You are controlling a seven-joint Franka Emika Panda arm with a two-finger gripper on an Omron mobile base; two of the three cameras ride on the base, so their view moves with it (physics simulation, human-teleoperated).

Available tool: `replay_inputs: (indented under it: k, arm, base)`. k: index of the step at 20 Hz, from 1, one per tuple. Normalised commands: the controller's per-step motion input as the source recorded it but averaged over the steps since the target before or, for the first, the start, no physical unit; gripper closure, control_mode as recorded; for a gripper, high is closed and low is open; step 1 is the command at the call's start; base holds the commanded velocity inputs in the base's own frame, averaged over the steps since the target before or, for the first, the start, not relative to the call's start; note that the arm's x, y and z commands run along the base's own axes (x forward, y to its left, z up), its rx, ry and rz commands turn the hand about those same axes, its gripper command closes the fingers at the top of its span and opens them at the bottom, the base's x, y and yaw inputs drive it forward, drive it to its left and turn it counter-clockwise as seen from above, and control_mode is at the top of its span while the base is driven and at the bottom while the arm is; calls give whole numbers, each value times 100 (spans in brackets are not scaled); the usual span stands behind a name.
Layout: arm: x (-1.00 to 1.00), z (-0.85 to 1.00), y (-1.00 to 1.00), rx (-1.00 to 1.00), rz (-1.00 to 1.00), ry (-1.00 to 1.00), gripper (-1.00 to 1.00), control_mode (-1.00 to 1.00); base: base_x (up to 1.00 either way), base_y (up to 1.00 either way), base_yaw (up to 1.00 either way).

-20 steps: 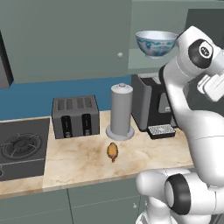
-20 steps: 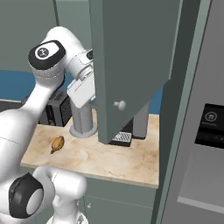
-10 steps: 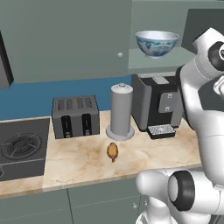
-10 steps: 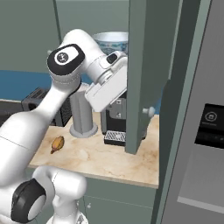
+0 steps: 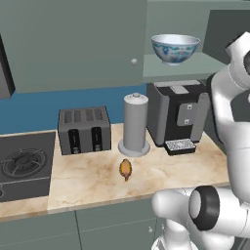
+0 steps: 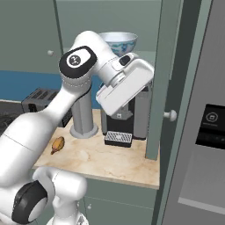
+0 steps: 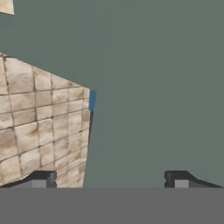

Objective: Retrieve the bowl from the cabinet, then place the raw meat into the bowl to avoid contamination.

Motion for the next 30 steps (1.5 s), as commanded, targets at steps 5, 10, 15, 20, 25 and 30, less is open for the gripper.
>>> replay_inputs:
  k: [5,10,15,20,25,30]
  arm:
    - [0,0,-8,0,0,0,-100,-100]
    - [0,0,0,0,0,0,-100,-100]
    - [-1,0,46,-1,0,-1,-100,-100]
    - [0,0,92,-3,0,-11,-100,-100]
    - [0,0,100,-1,0,-28,-100,-100]
    - [0,0,100,3,0,-27,-100,-100]
  base:
    - [0,0,0]
    - [0,0,0]
    - [0,0,0]
    - [0,0,0]
    - [0,0,0]
    - [0,0,0]
